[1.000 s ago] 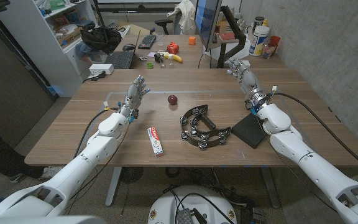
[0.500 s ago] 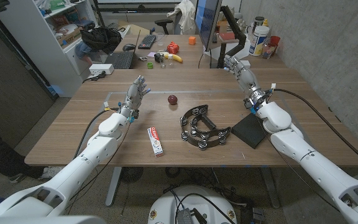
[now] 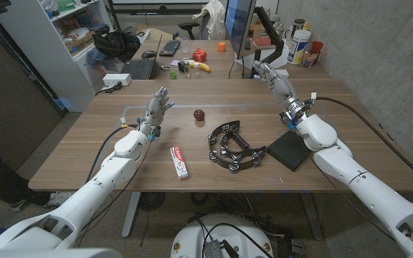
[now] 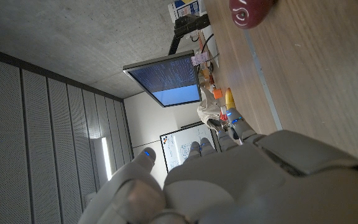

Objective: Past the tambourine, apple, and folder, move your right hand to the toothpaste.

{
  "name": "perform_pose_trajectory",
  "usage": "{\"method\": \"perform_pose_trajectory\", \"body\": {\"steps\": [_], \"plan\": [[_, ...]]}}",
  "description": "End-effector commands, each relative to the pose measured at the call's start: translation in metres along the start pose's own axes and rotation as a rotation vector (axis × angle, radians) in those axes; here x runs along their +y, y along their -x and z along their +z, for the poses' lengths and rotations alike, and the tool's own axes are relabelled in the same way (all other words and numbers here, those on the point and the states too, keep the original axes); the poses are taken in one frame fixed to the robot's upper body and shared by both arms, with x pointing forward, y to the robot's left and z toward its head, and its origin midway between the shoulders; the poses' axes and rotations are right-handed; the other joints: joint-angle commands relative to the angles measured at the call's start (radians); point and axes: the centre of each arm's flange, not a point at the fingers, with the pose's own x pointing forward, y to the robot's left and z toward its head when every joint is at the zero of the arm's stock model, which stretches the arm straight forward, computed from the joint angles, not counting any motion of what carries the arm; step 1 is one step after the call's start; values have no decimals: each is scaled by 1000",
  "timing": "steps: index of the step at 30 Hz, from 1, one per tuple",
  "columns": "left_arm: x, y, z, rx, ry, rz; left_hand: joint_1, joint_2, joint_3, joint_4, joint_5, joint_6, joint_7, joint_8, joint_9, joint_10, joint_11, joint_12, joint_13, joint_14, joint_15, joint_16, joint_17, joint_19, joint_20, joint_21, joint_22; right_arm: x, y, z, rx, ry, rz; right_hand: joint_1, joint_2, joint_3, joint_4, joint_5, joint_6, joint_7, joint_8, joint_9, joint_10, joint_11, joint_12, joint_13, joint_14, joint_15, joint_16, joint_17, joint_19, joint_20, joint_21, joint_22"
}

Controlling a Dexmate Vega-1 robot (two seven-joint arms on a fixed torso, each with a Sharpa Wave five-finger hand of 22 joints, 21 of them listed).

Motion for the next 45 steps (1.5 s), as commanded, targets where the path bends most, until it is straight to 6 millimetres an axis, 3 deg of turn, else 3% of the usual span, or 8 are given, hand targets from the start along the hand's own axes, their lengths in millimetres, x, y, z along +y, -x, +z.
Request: {"method": "perform_pose_trajectory", "body": {"steps": [1, 45], "plan": [[2, 2, 0, 1, 0, 9, -4, 113, 0, 0, 5, -174, -8, 7, 6, -156, 8, 8, 4, -200, -56, 8, 5, -201, -92, -3, 6, 11, -6, 12, -26, 58, 61, 11, 63, 5, -5, -1, 5, -2, -3, 5, 1, 1, 1, 3, 1, -55, 6, 3, -3, -108, -5, 3], [14, 9, 3, -1, 1, 25, -7, 110, -11, 0, 6, -158, 1, 7, 6, -141, 12, 9, 4, -190, -48, 7, 5, -193, -81, -6, 7, 52, -12, 50, -159, 227, 230, 15, 65, 5, -5, -2, 10, -1, -2, 5, 8, 0, 2, 3, 5, -56, 8, 3, 6, -112, -17, 4]]}}
